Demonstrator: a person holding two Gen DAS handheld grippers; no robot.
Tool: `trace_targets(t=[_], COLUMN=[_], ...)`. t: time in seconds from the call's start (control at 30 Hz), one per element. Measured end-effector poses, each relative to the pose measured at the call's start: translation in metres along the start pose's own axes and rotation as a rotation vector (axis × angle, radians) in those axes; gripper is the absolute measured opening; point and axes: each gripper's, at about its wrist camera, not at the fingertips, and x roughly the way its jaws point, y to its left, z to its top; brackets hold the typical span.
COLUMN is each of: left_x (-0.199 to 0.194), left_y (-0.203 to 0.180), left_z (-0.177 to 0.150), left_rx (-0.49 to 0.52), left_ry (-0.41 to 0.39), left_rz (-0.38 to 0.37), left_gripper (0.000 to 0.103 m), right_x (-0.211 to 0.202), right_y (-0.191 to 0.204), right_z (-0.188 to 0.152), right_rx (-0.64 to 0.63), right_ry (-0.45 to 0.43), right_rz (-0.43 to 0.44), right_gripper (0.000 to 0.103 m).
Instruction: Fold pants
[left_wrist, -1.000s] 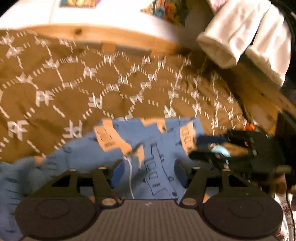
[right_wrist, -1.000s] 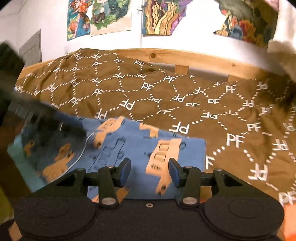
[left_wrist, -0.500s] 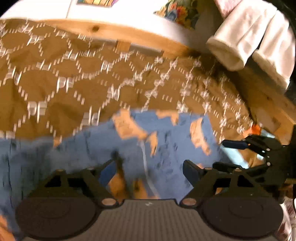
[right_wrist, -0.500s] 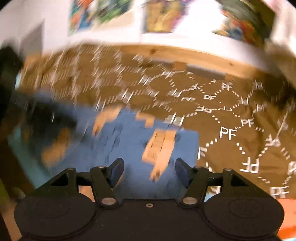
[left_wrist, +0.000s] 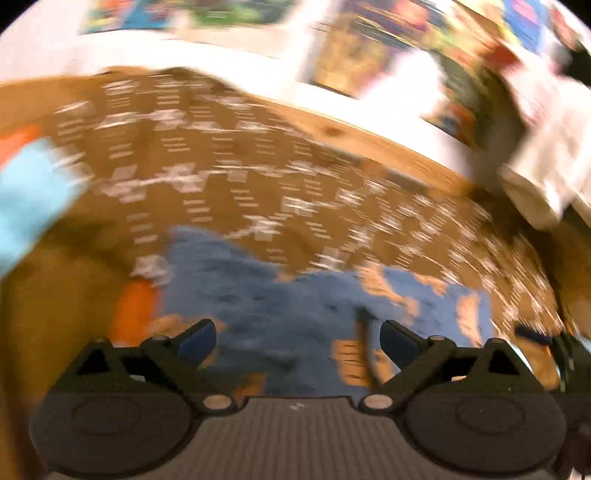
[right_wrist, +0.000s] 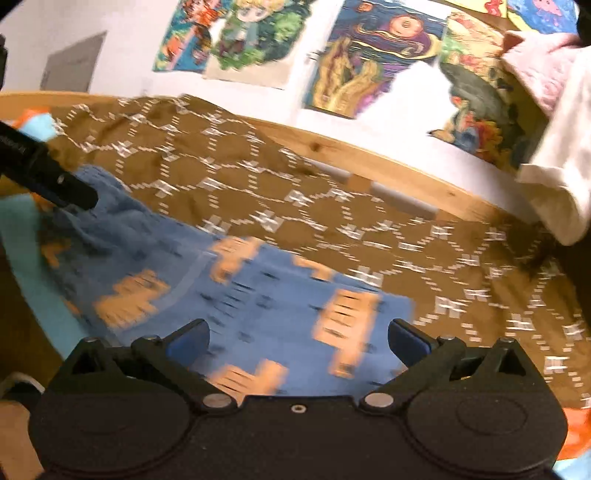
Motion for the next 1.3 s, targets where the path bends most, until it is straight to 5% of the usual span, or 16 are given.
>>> trace_targets(t=[0.13,0.43,0.5,0.53,0.63,0.97,1.17,1.3], left_x=[-0.005,0.001,0.007,0.012,0.016,0.019,0.037,0.038], left_y=[0.019,0.016,0.013,0.012,0.006,-0.065,-0.034,-0.005], left_z=[-0.005,0.003,0.007,0.010,0.010,-0.008,-0.003,-0.003], left_rx=[-0.057,-0.182,-0.174,-0.164,-0.125,0.390,0.320,0.237], left_ry=[-0.006,-0.083,-0.066,-0.049,-0.030,-0.134,-0.063,-0.021], left_rz=[0.096,0.251,0.274,0.278,0.325,0.355,0.431,0.373], left_gripper=[0.074,0.078,0.059,0.038,0.028,0.023,0.028,0.042], right_x=[0.009,0.036,0.038,0.038,0.039,0.043,0.044,0.044], right_y=[0.025,0.053,0.055,0.055,0.053,0.052,0.051,0.050], right_z=[0.005,0.003,0.000,-0.001,-0.003,-0.007,-0.007,-0.008], right_rx=[0.061,0.075,0.080,0.084,0.093,0.112,0.119,0.127], right_ry=[-0.001,0.085,0.094,0.097,0.100,0.115,0.117,0.117], right_rz=[0.060,0.107,0.109,0.110,0.112,0.128,0.134,0.138], right_gripper=[0.102,0.102,0.102,0.102,0.102,0.102,0.102,0.102])
